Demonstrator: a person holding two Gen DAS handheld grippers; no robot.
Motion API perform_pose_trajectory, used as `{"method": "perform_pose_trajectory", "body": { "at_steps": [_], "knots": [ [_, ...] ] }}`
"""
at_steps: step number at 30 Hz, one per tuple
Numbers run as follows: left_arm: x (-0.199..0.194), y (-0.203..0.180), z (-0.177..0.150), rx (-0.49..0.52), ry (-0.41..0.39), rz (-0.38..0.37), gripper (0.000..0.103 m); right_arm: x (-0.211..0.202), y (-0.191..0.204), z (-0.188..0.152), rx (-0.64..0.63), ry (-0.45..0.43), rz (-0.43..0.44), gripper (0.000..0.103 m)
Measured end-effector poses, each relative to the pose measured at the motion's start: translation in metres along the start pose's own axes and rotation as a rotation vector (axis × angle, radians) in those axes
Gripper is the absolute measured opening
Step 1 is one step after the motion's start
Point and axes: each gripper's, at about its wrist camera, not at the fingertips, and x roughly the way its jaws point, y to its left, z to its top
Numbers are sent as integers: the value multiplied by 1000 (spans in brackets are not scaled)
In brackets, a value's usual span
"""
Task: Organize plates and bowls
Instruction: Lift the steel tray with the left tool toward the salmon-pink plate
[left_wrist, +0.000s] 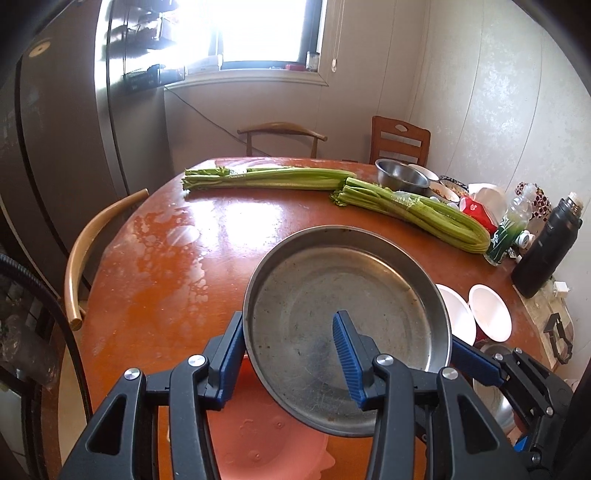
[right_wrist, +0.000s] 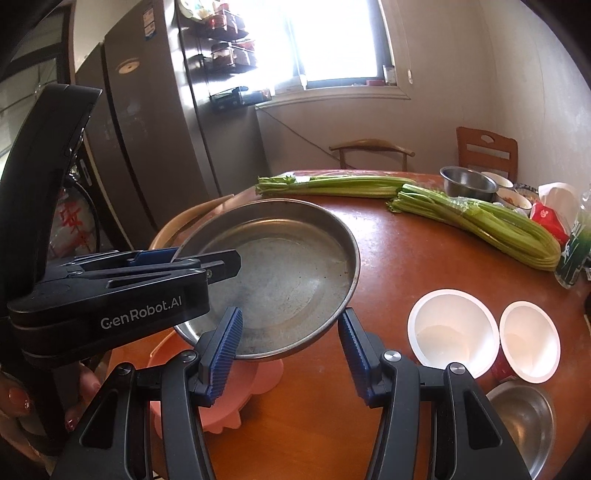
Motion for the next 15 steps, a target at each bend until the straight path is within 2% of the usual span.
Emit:
{"method": "perform_pose_trajectory", "body": {
  "at_steps": [15],
  "knots": [
    [-53, 17, -22, -35, -56, 27, 47, -35, 36, -7, -77, -52, 51, 56]
  ]
}}
